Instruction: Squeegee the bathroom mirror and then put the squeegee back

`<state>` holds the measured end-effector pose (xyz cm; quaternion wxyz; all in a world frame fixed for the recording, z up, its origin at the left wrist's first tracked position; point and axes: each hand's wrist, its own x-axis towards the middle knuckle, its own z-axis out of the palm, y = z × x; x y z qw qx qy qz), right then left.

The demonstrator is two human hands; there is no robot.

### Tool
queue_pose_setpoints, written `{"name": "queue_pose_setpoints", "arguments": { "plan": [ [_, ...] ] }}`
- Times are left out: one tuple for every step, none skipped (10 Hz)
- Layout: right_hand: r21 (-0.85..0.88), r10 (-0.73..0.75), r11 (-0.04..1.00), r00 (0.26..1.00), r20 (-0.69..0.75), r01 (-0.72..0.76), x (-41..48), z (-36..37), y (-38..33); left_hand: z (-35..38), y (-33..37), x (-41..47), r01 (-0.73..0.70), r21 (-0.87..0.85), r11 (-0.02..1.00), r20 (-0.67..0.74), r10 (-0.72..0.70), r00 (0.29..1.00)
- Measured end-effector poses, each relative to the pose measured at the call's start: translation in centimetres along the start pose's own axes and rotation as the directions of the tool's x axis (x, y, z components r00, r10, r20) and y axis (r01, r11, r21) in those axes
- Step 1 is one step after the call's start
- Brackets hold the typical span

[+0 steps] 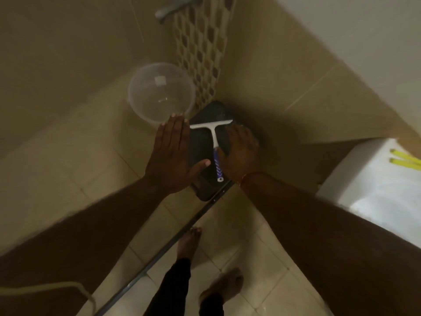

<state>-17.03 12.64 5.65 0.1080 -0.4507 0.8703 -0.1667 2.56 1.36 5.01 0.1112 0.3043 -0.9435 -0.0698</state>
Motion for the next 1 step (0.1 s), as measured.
{"name": "queue_pose_setpoints", "arguments": {
  "plan": [
    [-0.028,-0.113,0.993,0.988,-0.101,0.111,-0.19,-5.76,-1.65,-5.82,1.80,1.67,-0.027,-0.016,0.999,-0.121,0.025,0.992]
  ]
}}
